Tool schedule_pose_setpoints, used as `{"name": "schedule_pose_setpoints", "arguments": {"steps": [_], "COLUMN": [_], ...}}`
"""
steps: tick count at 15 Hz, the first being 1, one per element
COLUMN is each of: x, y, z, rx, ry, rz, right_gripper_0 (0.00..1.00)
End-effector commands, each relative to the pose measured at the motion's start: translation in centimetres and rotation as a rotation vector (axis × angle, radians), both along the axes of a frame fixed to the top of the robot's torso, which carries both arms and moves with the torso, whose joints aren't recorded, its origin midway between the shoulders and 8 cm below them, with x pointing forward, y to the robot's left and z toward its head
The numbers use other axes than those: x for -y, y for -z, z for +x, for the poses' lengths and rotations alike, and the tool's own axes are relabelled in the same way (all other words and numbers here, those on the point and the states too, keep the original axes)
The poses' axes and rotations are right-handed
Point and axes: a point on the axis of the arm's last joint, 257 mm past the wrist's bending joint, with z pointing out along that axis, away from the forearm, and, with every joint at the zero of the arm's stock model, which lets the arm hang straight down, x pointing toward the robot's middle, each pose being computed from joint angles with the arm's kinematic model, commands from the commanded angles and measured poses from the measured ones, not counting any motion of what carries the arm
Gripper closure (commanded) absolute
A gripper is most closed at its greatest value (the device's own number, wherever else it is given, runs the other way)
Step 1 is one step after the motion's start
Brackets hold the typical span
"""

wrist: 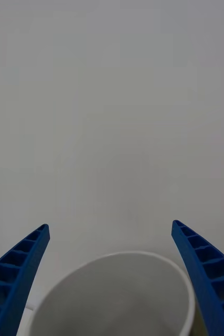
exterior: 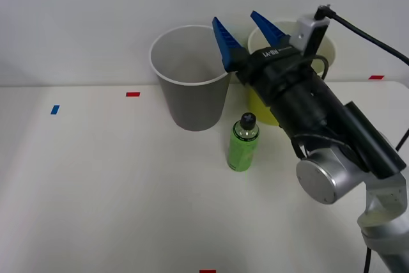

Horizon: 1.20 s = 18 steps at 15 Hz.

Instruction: Put cans in the gray bin, plastic bottles in the light green bin

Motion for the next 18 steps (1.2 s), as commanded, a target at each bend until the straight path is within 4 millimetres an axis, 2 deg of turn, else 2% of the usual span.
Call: {"name": "schedule_pose_setpoints", "arguments": {"steps": [1, 3, 8, 11, 18], "x": [5.1, 8.4, 13.1, 14.9, 16.9], "y": [1.9, 4.1, 7.6, 10.0, 12.1], "z": [-2.8, -3.9, -5.4, -6.9, -8.4], "rx": [0.04, 0.03, 0.006, -0.013, -0.024], "ry": [0.08, 0.158, 0.279, 0.343, 0.437], "rz": [0.061, 0.091, 0.035, 0.002, -0.071], "right_gripper_0": [0.21, 0.21, 0.22, 0.22, 0.22]}}
